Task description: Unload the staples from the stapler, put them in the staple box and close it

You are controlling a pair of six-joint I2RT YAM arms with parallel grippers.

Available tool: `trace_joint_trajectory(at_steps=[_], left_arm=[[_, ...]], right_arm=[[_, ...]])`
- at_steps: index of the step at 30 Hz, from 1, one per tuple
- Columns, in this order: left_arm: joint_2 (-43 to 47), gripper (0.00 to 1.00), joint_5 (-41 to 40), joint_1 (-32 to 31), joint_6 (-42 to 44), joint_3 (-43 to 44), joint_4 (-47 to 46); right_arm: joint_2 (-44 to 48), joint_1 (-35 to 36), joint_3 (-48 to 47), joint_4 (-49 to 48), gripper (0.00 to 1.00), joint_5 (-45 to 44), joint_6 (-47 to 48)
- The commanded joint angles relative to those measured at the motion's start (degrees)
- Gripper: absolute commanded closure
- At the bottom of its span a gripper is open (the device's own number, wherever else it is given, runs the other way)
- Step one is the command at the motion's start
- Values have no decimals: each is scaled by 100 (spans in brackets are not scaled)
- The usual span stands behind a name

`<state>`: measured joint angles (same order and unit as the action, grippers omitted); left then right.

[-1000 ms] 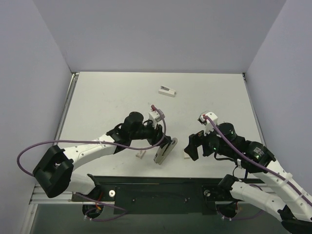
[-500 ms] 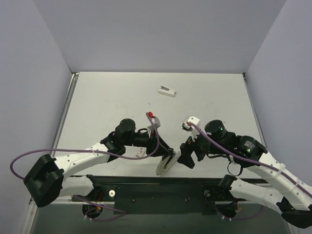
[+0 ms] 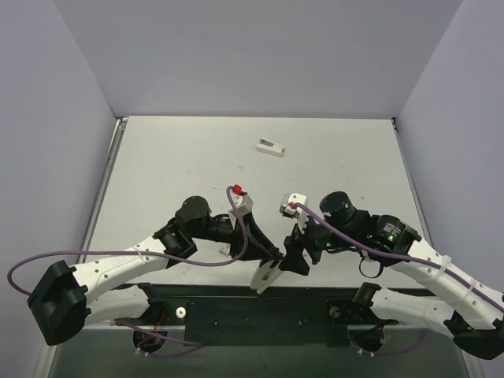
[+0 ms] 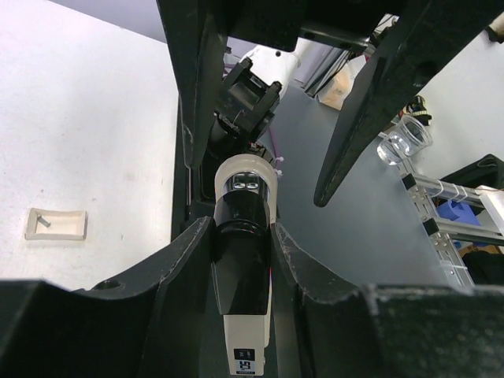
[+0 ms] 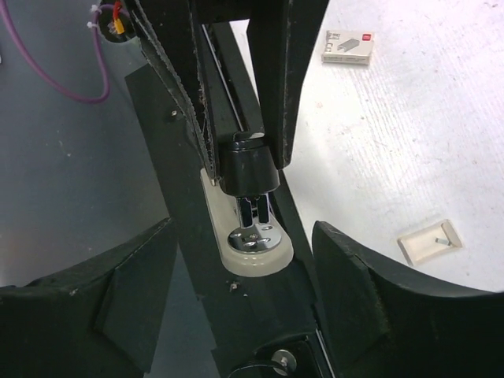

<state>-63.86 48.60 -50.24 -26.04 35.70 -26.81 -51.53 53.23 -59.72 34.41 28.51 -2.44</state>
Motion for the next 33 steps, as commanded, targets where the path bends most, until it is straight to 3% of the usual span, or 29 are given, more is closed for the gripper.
trace_joint_trajectory(at_steps=[1,14,23,25,30,33], left_arm=[[242,100,202,-65,-111,77,-545],[382,100,238,-118,-85,95,-545],[435,100,282,-241,-138,191,-606],[427,100,290,-267,-138,191,-606],[470,100,264,-267,-138,209,-615],[505,100,255,-302,-129,279,-537]], right_arm=[[-103,117,-163,-198,39,216,77],[-94,328,-22,-321,63,374,68],[-59,346,13,-462,68,462,15],[-50,346,13,-497,73,532,-2],[72,346,171,-506,100,568,-37],[318,346,390,-532,100,620,-99]])
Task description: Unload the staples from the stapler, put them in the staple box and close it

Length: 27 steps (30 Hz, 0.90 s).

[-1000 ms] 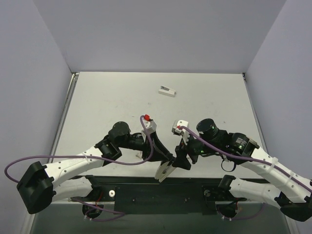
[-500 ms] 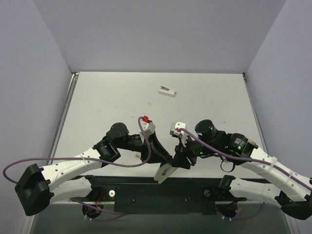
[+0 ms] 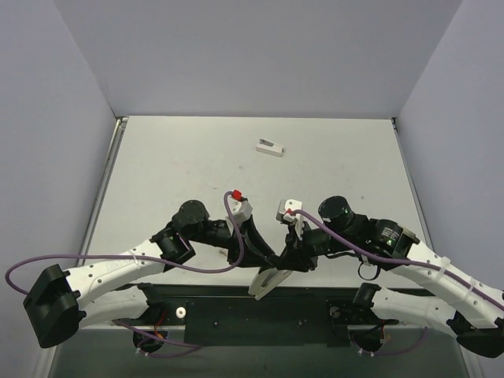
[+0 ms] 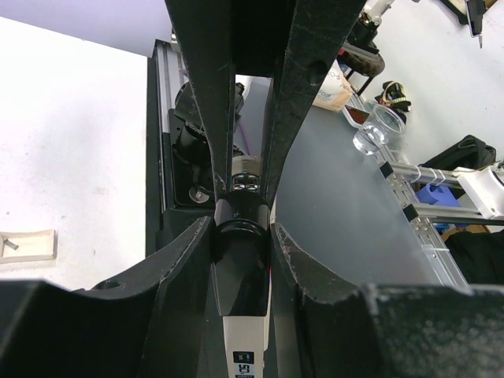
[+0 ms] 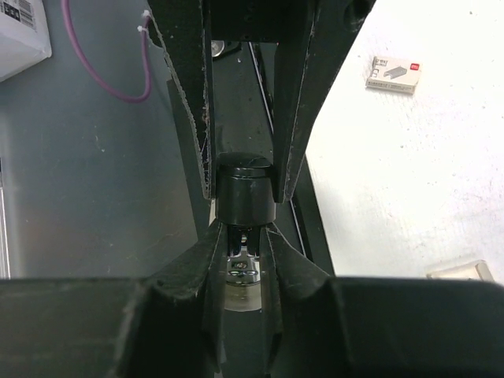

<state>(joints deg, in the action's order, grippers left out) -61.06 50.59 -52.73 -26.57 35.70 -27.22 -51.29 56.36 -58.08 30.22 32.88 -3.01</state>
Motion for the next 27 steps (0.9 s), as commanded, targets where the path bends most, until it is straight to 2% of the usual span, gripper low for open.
trace_joint_trajectory(at_steps=[1,10,17,19,21,24,27], left_arm=[[226,100,22,-71,-33,297,-451],[375,100,-277,-150,38,376,-336],[490,100,-506,-150,134,446,-187],[498,100,-585,-159,187,499,-64],[498,100,-611,-159,213,516,-11],[507,100,-673,-150,310,552,182],[498,100,-691,-159,345,569,296]], right_arm=[[356,33,271,-121,100,192,-68],[962,42,903,-428,100,60,-674],[1025,42,1045,-587,100,-19,-895],[972,51,958,-561,95,-63,-912],[954,42,861,-535,87,-150,-886],[963,42,738,-429,68,-431,-860],[1033,42,597,-298,58,-695,-816]])
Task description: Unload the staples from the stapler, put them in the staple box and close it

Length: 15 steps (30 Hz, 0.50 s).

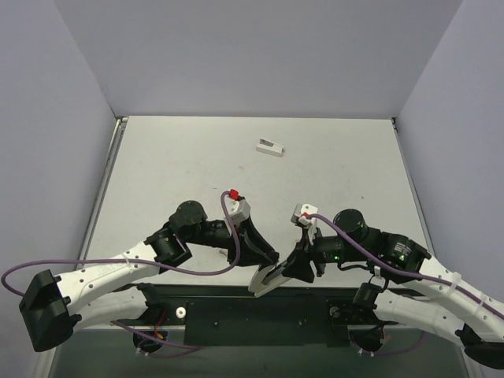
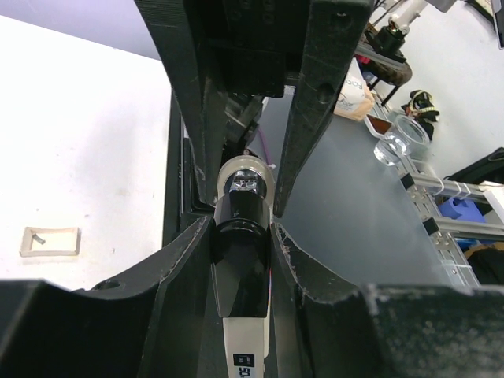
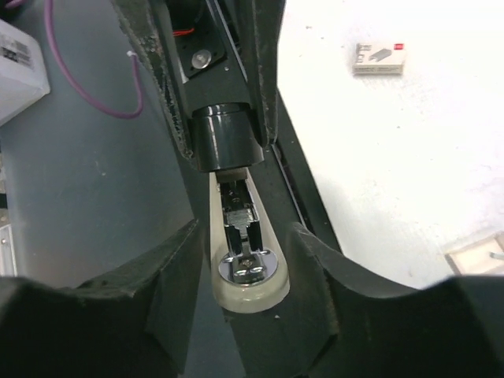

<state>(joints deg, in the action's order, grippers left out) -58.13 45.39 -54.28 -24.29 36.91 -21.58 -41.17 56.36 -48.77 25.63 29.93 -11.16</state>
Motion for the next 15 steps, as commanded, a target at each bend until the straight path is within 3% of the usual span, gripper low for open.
trace_joint_trajectory(at_steps=[1,4,11,15], left_arm=[[214,100,-170,5,135,458,-250],[214,100,-240,-3,214,510,-84],[91,100,-565,-56,486,686,295],[65,100,-926,-100,627,756,532]], right_arm=[[38,42,-369,188,54,-488,8],[82,42,-580,302,48,-699,8],[21,33,-1169,399,47,-1639,-202],[-154,42,-1319,373,64,-2026,-544]])
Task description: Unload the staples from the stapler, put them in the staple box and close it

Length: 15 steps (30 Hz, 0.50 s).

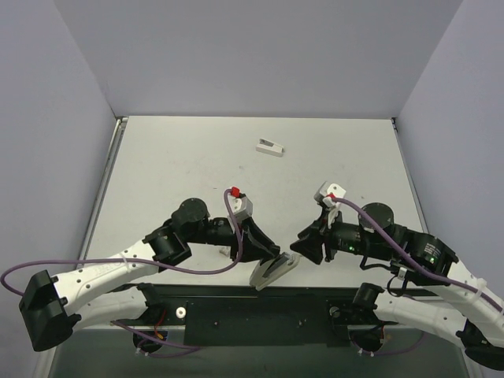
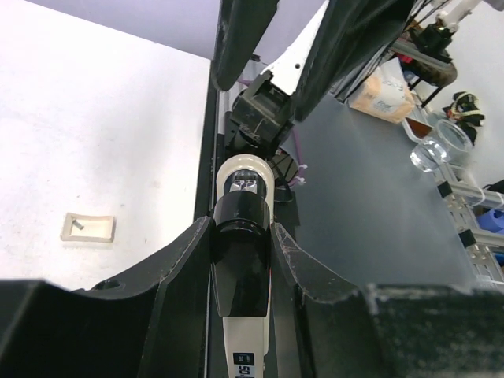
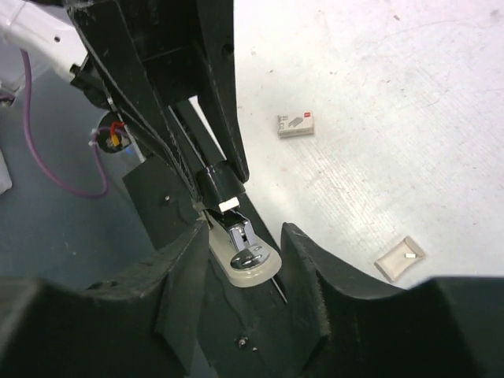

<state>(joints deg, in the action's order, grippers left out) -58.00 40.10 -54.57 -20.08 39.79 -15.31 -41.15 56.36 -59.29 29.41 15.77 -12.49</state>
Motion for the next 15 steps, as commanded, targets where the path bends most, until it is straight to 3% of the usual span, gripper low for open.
trace_joint_trajectory(at_steps=[1,4,5,15], left_arm=[[43,100,-528,-80,232,477,-25],[17,100,-819,-133,337,556,133],[-1,100,-1002,-151,372,565,151],[-142,100,-1847,-274,478,539,116]], right_arm=[[-174,42,-259,-75,72,-662,-482],[-271,33,-154,-260,88,-812,-920],[-280,33,-119,-286,99,-960,-1044],[-166,51,821,-1060,100,-1963,-2503]])
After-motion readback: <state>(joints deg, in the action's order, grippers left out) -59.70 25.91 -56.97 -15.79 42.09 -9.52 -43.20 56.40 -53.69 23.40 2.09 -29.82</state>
